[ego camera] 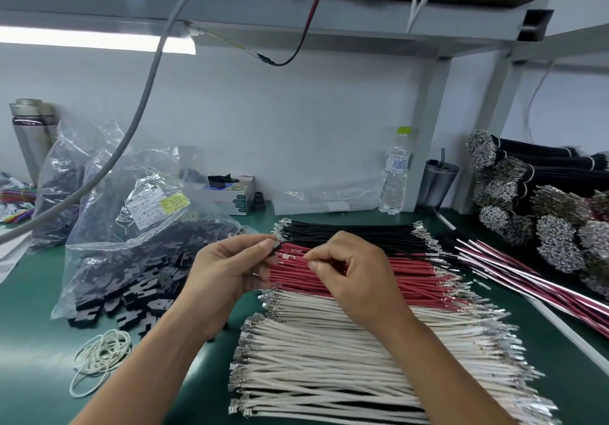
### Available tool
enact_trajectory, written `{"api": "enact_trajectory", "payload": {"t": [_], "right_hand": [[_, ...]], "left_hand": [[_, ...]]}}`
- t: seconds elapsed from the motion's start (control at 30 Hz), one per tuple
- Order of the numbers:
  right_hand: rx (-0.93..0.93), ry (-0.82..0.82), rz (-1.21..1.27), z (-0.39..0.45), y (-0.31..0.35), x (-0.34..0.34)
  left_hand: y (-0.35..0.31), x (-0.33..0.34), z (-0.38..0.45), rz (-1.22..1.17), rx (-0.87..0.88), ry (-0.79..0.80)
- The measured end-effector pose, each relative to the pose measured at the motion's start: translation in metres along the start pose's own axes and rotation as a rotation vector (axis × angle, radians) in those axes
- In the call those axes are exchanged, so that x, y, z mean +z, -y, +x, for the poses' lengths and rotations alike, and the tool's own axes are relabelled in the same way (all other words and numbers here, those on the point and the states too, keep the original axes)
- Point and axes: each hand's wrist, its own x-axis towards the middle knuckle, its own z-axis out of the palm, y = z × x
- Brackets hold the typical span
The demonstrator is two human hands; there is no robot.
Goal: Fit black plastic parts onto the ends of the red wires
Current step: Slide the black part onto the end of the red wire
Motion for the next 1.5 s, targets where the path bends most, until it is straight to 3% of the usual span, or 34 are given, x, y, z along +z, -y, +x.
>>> {"api": "enact_trajectory", "payload": {"t": [0.17,0.7,1.0,1.27,1.5], "right_hand": [[0.035,-0.06,0.032,-0.001,0.002,-0.004],[0.129,0.105,0.064,0.002,0.006,-0.011],[0.156,0.103,-0.069,0.002,0.004,-0.007],[-0.057,0.089,-0.39,-0.001,0.016,-0.01],[0.121,0.046,-0.303,0.0,0.015,0.001]], "left_hand": [[0.001,-0.002,-0.001,0.031,-0.001,0.064],[-0.002,0.0,-0.003,0.007,-0.072,0.123],[-0.001,0.003,-0.005,0.003,-0.09,0.124],[-0.002,0.004,-0.006,0.169,-0.063,0.061],[0.002,0.01,-0.008,0.172,-0.076,0.029]]}}
